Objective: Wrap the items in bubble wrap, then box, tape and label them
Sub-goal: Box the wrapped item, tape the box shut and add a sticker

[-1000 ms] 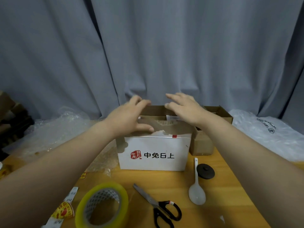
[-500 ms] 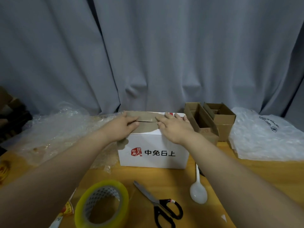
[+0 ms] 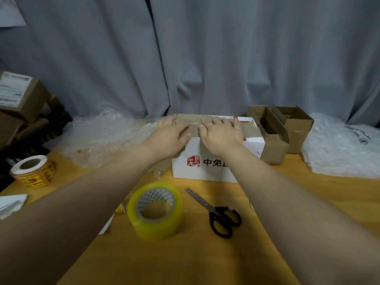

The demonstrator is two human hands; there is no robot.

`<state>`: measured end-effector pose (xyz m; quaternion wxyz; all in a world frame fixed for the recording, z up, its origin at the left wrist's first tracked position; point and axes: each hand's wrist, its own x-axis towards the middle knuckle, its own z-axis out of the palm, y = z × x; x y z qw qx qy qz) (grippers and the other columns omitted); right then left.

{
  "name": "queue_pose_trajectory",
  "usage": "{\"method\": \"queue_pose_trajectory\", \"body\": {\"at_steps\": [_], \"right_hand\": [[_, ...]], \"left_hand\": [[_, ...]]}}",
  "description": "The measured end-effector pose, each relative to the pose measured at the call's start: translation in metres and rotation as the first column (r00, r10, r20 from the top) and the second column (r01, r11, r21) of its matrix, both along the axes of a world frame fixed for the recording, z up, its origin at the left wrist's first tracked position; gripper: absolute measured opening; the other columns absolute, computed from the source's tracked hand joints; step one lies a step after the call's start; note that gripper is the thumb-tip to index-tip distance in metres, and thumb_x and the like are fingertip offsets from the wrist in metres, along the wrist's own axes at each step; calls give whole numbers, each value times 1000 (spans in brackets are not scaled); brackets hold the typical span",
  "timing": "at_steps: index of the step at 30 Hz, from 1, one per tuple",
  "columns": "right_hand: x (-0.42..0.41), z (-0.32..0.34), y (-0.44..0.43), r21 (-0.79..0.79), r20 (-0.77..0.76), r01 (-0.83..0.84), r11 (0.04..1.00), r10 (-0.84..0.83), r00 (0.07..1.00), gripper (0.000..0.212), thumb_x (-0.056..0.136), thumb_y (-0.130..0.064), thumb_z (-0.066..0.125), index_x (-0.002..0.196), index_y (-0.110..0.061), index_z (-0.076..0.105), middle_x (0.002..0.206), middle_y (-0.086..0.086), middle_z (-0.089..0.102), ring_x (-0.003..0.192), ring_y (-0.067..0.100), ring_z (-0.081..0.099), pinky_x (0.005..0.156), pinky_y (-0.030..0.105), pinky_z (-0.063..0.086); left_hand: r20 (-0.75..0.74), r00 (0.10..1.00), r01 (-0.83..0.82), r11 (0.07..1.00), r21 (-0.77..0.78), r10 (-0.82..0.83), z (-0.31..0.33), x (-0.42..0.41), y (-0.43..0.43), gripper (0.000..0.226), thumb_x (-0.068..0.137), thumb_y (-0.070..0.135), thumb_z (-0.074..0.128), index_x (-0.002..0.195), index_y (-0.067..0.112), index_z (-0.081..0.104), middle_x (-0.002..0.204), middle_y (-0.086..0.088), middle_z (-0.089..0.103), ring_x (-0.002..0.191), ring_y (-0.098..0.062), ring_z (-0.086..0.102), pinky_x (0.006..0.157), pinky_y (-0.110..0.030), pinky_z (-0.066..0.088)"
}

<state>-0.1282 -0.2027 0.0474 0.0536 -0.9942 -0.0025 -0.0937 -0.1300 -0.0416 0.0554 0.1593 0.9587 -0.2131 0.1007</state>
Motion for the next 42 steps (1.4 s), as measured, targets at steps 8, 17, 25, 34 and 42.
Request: {"method": "queue_pose_trajectory", "body": {"at_steps": [8, 17, 25, 34, 42], "right_hand": [[-48, -7, 11, 96, 358, -151, 984, 107, 928, 37, 96, -25, 41, 129, -19, 55, 149, 8, 39, 146, 26, 17, 118, 43, -7], [-77, -21, 10, 198, 358, -170, 965, 90, 930, 35, 93, -22, 46, 125, -18, 58, 141, 5, 46, 140, 23, 26, 119, 41, 5], [-97, -18, 17, 668, 272, -338, 663, 205, 940, 29, 87, -8, 56, 115, -14, 62, 100, -2, 58, 94, 15, 55, 88, 31, 47], [-99, 26, 29, 968, 34, -101, 229, 282, 959, 31, 90, -31, 63, 119, -33, 55, 110, 7, 65, 95, 22, 66, 83, 35, 55], [-89, 80, 7, 819, 83, -127, 559, 103, 991, 24, 88, -40, 65, 94, -17, 60, 80, -4, 58, 72, 12, 54, 60, 25, 41]], "left_hand": [[-193, 981, 119, 833, 540, -15, -35, -71, -5, 60, 84, 66, 46, 111, 14, 58, 112, -7, 50, 112, -27, 42, 95, -40, 33], [-257, 965, 74, 887, 456, 51, -57, -69, -18, 18, 85, 15, 53, 67, 14, 53, 80, -4, 57, 85, -24, 57, 76, -34, 43], [37, 996, -89, 966, 241, 82, -8, -80, 16, 20, 94, 20, 44, 74, 21, 45, 78, 7, 53, 88, -23, 53, 77, -34, 26], [266, 958, 21, 904, -427, 103, 47, -84, -2, 12, 94, 14, 50, 84, 11, 56, 84, -1, 58, 81, -19, 51, 67, -27, 32], [492, 868, 201, 954, -221, -69, 77, -61, -13, 12, 101, 15, 36, 89, 14, 39, 87, -3, 42, 76, -20, 42, 64, -30, 23]]}}
